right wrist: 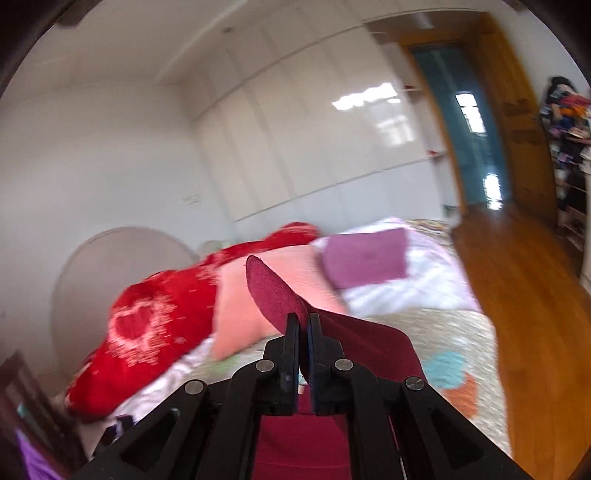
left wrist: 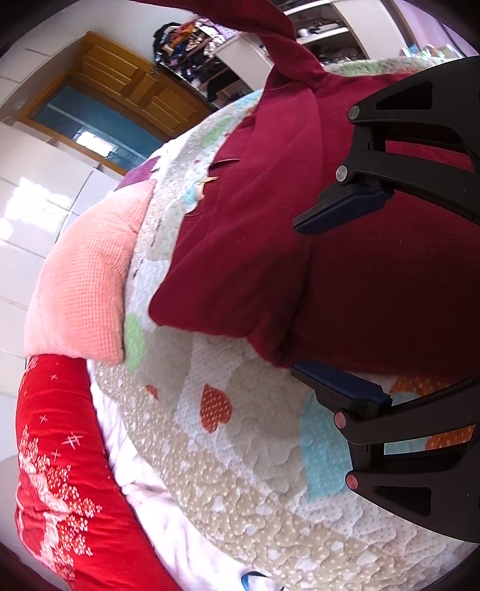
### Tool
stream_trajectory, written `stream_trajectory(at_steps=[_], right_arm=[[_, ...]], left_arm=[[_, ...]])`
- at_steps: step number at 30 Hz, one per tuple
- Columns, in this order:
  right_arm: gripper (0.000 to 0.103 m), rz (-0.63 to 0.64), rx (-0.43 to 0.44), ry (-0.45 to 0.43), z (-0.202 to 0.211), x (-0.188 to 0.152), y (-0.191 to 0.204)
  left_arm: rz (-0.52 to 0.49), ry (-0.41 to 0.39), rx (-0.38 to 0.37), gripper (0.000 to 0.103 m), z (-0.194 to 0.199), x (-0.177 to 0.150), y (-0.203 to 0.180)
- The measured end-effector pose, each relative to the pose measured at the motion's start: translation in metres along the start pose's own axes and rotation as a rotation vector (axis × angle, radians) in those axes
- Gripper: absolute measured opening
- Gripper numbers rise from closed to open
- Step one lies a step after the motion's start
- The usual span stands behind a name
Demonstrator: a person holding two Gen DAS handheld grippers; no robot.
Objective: Fold small clothes
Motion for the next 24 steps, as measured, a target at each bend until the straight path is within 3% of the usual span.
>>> stream_trajectory(at_steps=[4, 7, 9, 12, 14, 15, 16, 20, 24], right_arm=[[0.003, 0.089, 0.188, 0.076, -0.042, -0.011, 0.056], [0.003, 0.153, 0.333, 0.204, -0.093, -0.037, 0.101], [0.003, 0.201, 0.373, 0.298, -0.125, -0.061, 0.122], [0.006, 0.236, 0.315, 0.414, -0.181, -0.094, 0.131], [0.025, 0.252, 0.206, 0.423, -0.204, -0.105, 0.126], [0.043, 0.220, 0.191, 0.413, -0.208, -0.107, 0.117], [0.046, 0.165, 0.189, 0.401, -0.209, -0.109, 0.108], [0.046, 0.073, 0.204, 0.431, -0.196, -0.125, 0.090], [0.046, 0.182, 0.161, 0.481, -0.177, -0.169, 0.099]], left_arm=[[0.020, -0.022, 0.000, 0.071, 0.009, 0.005, 0.010], [0.053, -0.054, 0.006, 0.071, 0.016, 0.010, 0.023], [0.089, -0.079, 0.004, 0.071, 0.021, 0.014, 0.034], [0.139, -0.126, -0.006, 0.071, 0.030, 0.019, 0.051], [0.159, -0.154, -0.014, 0.071, 0.034, 0.021, 0.057], [0.159, -0.158, -0.022, 0.071, 0.035, 0.022, 0.058], [0.155, -0.157, -0.028, 0.071, 0.035, 0.023, 0.058], [0.095, -0.141, -0.018, 0.071, 0.028, 0.022, 0.047], [0.036, -0.141, -0.020, 0.071, 0.025, 0.020, 0.036]])
Point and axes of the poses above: each gripper's, at about its wrist camera, not at the fingertips, and z roughly against the way its jaws point, y to its left, x to its top, the point moved 1 cm from there along -z, roughly the way its jaws point
